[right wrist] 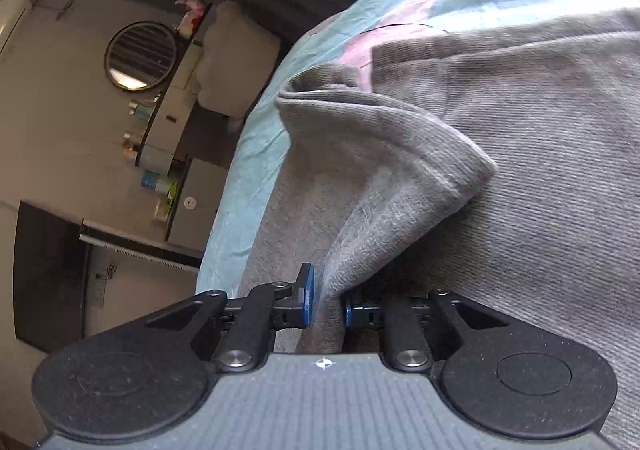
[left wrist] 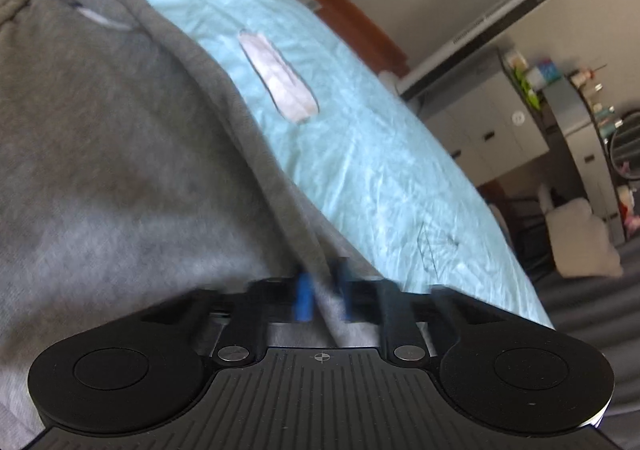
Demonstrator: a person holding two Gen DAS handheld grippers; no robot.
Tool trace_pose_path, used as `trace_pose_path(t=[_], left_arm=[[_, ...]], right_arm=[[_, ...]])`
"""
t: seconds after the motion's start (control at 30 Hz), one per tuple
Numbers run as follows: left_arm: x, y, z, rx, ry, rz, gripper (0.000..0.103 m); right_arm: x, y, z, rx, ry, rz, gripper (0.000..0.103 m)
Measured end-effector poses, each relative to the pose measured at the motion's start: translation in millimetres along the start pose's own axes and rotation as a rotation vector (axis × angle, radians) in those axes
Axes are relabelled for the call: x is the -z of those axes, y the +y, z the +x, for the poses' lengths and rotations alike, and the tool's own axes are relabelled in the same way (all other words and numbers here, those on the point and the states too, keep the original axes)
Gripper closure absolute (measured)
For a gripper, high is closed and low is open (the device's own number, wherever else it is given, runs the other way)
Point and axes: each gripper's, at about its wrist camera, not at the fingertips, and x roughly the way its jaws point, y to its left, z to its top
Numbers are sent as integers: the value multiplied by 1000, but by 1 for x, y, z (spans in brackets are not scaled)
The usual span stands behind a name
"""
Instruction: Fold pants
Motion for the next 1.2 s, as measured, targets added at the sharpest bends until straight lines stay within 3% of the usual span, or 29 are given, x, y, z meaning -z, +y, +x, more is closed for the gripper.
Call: trace_pose_path(t=[0.17,0.37,0.57,0.67,0.8,0.97,1.07,1.13,1.2], left_arm=[[17,-18,-25,-84,-63,137,95],[47,-25,-86,-90,-156,258,96],[75,-1,-152,-32,-191,280,96],[89,22,-177,-3,-197,252,96],[119,50,-200,-36,-203,279,96],[156,94,-207,-20,-139,234,95],[165,116,-196,-90,-94,217,88],[161,123,-197,-162,-127,216,79],[147,128,-201,-170,-185,199,39]], right_arm=[[-1,11,-11,-6,-47,-71,97],[1,28,-40,-19,-142,-179,97],[-6,37,-90,-32,-192,-187,97],[-3,38,-120,-35,-203,-255,97],[0,22,-150,32,-167,-344,97],[-6,-13,-162,128,-90,-332,97],[-6,-30,-154,194,-32,-301,96],[-4,-38,-148,225,17,-280,90],[-3,-43,-146,236,34,-250,89]])
